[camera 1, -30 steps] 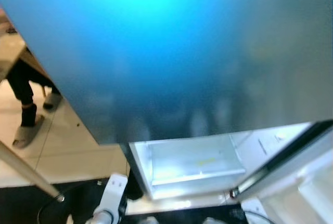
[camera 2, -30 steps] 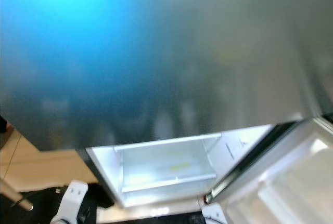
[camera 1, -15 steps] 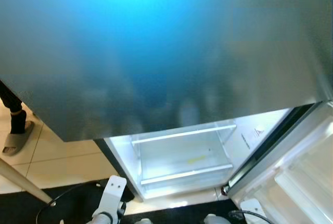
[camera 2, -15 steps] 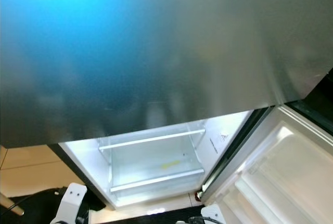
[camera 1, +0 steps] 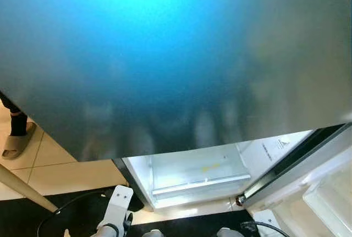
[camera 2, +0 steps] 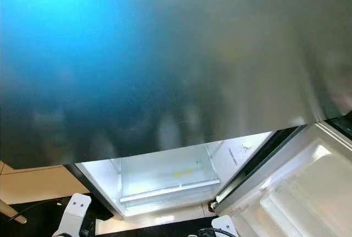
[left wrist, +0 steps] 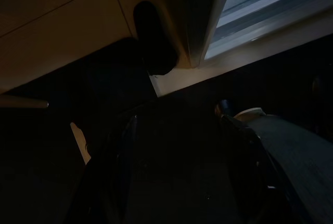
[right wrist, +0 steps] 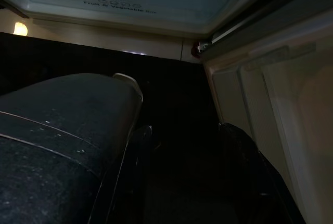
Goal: Restocking fridge
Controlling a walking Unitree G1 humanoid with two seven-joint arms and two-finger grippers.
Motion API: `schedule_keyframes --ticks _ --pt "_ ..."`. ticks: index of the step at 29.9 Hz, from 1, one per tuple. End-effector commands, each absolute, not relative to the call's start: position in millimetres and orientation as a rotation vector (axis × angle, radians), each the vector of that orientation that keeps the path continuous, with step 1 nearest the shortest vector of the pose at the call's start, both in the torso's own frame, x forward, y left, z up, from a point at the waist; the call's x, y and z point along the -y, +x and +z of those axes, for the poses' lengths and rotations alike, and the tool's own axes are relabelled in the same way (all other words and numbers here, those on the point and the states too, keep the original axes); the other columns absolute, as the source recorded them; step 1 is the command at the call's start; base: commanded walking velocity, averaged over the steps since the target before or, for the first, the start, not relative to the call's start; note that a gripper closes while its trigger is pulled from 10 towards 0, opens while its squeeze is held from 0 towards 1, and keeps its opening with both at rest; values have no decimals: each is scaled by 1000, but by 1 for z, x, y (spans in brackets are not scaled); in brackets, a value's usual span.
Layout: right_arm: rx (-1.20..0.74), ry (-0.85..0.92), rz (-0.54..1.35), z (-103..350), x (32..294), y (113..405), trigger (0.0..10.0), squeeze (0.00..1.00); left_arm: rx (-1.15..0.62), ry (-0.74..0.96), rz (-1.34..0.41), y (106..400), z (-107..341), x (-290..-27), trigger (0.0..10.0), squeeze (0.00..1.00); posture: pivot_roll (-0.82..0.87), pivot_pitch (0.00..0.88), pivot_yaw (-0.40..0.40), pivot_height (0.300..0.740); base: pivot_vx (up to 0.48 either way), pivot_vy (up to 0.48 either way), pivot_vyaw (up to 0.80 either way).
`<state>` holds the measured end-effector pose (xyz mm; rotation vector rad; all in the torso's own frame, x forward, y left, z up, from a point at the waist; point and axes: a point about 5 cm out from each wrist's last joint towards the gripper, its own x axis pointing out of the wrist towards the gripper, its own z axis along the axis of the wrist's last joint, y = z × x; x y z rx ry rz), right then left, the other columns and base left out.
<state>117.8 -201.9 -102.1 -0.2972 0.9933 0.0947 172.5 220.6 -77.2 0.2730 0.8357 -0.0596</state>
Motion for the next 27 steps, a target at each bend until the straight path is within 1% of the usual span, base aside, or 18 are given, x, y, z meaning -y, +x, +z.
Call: schedule_keyframes --ticks 1,27 --pt "-1010 -285 98 -104 200 112 10000 0 -860 270 -48 166 -80 -223 10000 0 -103 122 -6 740 -281 0 0" --pt "-1018 -282 96 -105 199 109 10000 0 -858 273 -49 166 -80 -222 10000 0 -106 125 -5 740 -263 0 0"
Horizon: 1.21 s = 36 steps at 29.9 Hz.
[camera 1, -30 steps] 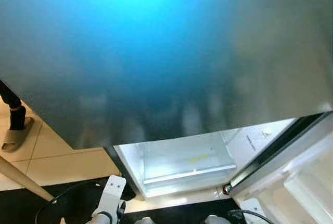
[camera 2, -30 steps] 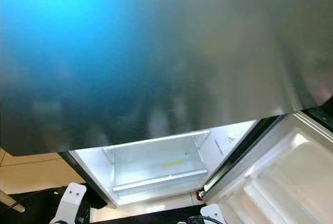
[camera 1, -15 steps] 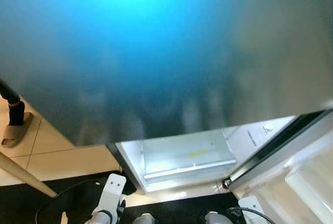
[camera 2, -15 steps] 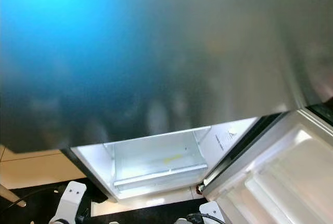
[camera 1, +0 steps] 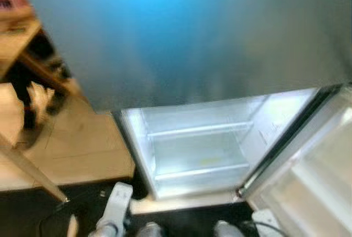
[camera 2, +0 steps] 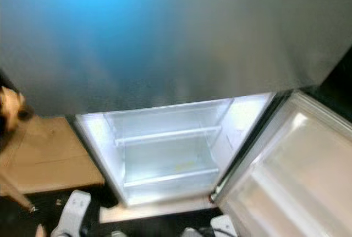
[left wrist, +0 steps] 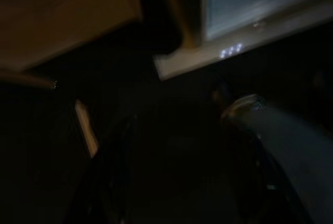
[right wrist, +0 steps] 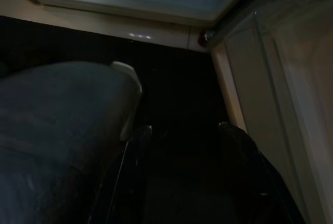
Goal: Restocking fridge
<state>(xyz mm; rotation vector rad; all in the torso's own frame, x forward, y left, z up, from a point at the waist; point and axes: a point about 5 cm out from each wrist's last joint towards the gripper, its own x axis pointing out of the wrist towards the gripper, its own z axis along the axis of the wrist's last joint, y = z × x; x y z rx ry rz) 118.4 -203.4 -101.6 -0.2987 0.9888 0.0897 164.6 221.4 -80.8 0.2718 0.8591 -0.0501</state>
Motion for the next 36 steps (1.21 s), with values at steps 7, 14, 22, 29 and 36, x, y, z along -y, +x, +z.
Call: schedule_keyframes --ticks 7,14,22,29,36 --pt "-1015 -281 96 -105 199 110 10000 0 -855 272 -48 166 -80 -223 10000 0 -107 126 -4 740 -120 0 0" --pt "-1017 -281 95 -105 199 109 10000 0 -860 274 -48 165 -80 -223 10000 0 -107 127 -4 740 0 0 0" --pt "-1015 -279 96 -105 199 109 10000 0 -866 275 -48 164 -81 -223 10000 0 -107 127 -3 740 -273 0 0" --pt "-1015 -279 95 -105 198 109 10000 0 -864 275 -48 164 -81 -223 10000 0 -109 129 -3 740 -302 0 0" --pt "-1015 -280 96 -105 198 109 10000 0 -863 275 -48 165 -81 -222 10000 0 -107 128 -4 740 -338 0 0"
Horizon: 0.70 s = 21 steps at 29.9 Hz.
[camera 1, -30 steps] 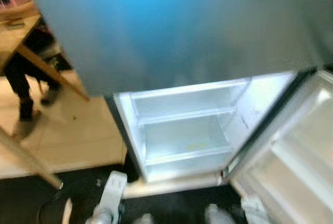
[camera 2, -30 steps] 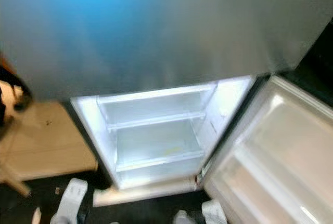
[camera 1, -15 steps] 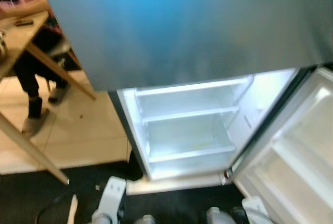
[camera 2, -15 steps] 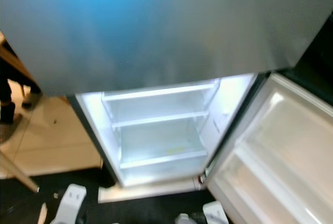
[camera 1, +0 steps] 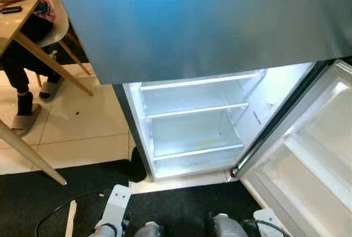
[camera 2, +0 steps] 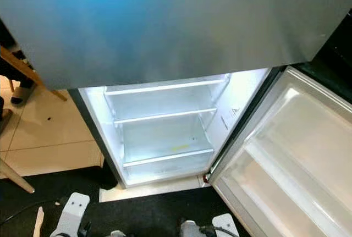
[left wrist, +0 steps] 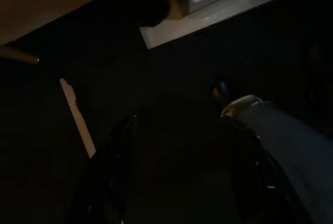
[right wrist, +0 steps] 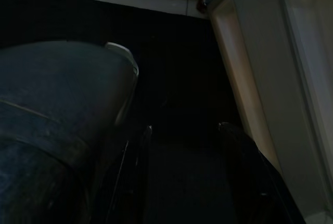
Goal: Restocking fridge
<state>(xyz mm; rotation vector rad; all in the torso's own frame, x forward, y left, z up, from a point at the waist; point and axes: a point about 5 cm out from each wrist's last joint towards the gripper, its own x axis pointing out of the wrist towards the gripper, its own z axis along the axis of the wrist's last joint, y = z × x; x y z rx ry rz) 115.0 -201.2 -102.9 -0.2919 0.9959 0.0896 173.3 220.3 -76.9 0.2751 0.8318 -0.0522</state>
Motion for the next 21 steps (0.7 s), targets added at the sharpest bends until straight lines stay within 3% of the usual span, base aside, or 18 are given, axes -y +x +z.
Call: schedule_keyframes --ticks 1,21 --pt "-1015 -280 97 -105 198 109 10000 0 -862 275 -48 165 -81 -222 10000 0 -107 127 -4 740 -322 0 0" --pt "-1018 -284 97 -105 199 109 10000 0 -854 276 -53 167 -80 -221 10000 0 -108 122 -4 740 -315 0 0"
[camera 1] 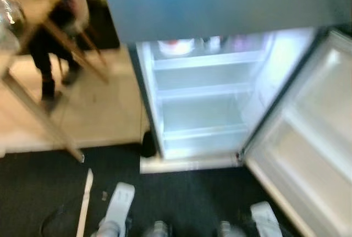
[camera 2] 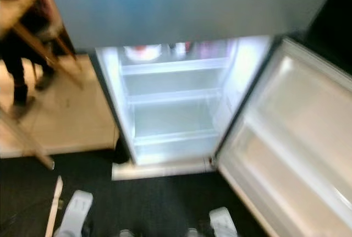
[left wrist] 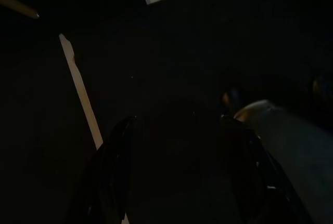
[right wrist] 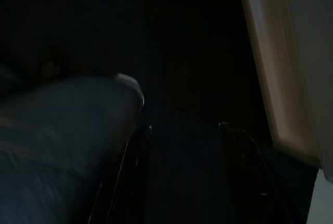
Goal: Restocking fridge
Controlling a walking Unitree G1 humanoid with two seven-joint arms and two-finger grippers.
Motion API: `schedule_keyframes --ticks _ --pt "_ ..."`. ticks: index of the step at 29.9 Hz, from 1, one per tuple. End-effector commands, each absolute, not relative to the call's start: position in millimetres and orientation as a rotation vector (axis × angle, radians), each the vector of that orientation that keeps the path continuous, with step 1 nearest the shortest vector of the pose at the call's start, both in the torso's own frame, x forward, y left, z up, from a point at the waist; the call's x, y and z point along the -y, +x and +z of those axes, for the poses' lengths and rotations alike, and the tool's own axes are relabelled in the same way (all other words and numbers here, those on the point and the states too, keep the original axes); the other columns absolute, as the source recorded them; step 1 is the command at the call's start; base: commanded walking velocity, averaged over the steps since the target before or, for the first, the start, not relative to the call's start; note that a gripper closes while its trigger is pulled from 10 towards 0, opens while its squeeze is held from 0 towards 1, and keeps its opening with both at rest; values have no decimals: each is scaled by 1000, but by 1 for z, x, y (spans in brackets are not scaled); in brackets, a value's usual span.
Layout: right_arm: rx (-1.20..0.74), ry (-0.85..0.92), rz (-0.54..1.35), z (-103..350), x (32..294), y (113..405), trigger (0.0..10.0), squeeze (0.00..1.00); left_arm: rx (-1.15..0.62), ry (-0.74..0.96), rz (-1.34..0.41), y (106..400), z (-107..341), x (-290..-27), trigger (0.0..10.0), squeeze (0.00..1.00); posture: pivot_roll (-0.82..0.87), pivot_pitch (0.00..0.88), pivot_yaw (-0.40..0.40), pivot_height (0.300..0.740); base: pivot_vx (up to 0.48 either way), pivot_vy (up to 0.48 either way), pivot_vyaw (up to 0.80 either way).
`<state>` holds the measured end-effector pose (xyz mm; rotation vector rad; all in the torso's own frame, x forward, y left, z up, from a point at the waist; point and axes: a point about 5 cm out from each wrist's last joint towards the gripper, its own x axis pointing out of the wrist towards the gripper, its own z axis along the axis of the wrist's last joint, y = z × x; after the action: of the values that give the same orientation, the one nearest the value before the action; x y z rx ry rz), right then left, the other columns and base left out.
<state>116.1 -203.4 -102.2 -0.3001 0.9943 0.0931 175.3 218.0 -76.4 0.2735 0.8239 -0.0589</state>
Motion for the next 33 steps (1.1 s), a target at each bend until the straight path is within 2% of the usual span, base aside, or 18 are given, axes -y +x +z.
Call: schedule_keyframes --ticks 1,15,19,23,27,29,30,32,33 --pt "-1016 -284 98 -105 199 109 10000 0 -854 277 -52 167 -80 -222 10000 0 -108 123 -4 740 -289 0 0" --pt "-966 -296 78 -101 204 117 10000 0 -867 277 -44 165 -81 -224 10000 0 -107 123 -4 740 0 0 0" --pt "-820 -311 14 -84 221 146 10000 0 -868 276 -41 164 -81 -224 10000 0 -117 130 -3 740 0 0 0" --pt "-752 -321 -16 -74 232 160 10000 0 -866 274 -41 164 -81 -223 10000 0 -118 130 -6 740 0 0 0" --pt "-631 -383 -92 -51 257 186 10000 0 -861 264 -40 165 -81 -222 10000 0 -116 134 -10 740 0 0 0" --pt "-631 -383 -92 -51 257 186 10000 0 -861 264 -40 165 -81 -222 10000 0 -116 134 -10 740 0 0 0" --pt "-576 -429 -116 -39 268 199 10000 0 -859 262 -41 165 -81 -221 10000 0 -114 136 -12 740 0 0 0" --pt "-576 -429 -116 -39 268 199 10000 0 -859 262 -41 165 -81 -221 10000 0 -114 136 -12 740 0 0 0" --pt "-501 -499 -110 -20 280 216 10000 0 -859 261 -40 165 -81 -221 10000 0 -114 136 -12 740 0 0 0"
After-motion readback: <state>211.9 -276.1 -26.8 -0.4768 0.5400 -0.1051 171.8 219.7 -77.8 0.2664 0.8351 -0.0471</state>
